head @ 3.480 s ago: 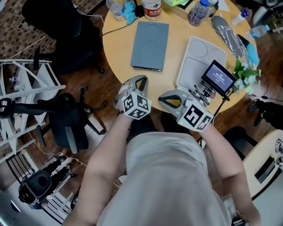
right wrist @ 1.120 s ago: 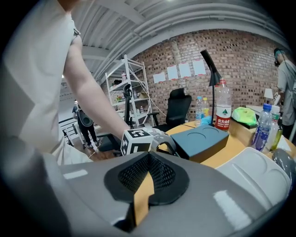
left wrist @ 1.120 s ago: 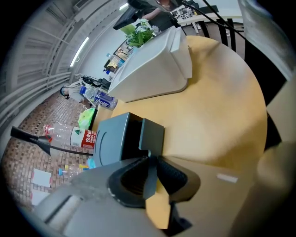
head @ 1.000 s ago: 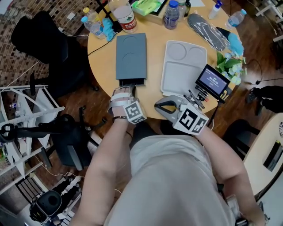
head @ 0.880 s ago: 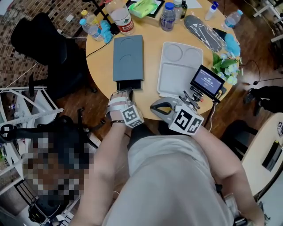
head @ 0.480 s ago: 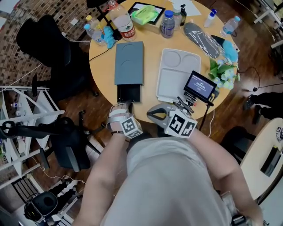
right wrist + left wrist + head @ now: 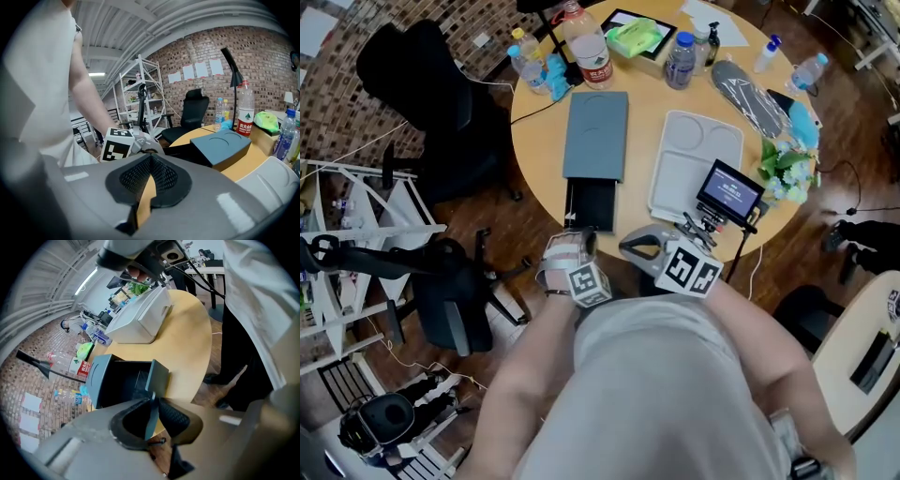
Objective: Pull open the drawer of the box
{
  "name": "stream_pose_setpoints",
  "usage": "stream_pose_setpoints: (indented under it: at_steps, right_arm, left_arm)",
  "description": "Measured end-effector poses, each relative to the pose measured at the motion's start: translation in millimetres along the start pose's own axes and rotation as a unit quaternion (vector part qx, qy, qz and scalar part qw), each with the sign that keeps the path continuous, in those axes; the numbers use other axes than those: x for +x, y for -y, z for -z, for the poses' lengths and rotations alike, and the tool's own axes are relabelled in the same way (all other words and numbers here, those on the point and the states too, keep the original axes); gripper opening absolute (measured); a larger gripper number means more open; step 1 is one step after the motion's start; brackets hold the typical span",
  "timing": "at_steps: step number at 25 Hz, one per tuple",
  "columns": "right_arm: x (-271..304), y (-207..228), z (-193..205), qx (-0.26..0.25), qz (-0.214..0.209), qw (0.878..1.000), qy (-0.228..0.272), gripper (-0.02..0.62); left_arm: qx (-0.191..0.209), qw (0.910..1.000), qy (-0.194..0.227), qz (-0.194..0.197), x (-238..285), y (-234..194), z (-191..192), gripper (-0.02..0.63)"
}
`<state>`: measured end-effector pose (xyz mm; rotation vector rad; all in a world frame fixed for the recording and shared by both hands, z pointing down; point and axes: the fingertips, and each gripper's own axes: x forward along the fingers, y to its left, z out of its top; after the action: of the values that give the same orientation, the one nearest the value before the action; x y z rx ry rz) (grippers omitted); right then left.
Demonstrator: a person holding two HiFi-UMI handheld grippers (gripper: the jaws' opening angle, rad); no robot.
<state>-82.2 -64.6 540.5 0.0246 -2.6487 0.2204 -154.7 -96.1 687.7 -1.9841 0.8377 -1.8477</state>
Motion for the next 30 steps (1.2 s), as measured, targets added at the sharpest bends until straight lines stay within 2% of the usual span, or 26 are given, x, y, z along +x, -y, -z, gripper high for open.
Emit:
stream_pose_setpoints:
  at_steps: [8,17,23,30]
  right_arm:
    - [1,-6,7,0.011,0.015,1.0,0.002,0.002]
    - [0,-27,9,0.016,0.028,0.999,-0.001,0.002]
    - [-8,-40,8,0.028,0.055,0.998,0.006,0.002]
    - [-18,-55,13,0.043,0.083,0.996,0.003,0.002]
  left_arm:
    - [-0.017,0.9996,0.013,0.017,-6,20,1,0.064]
    - [-0.008,0.9996,0.013,0.023,-14,37,10,0.061]
    - [-0.005,0.9995,0.002,0.031,-11,41,19,0.061]
    - [-0.039,0.9983,0.03,0.03,-21,37,15,0.058]
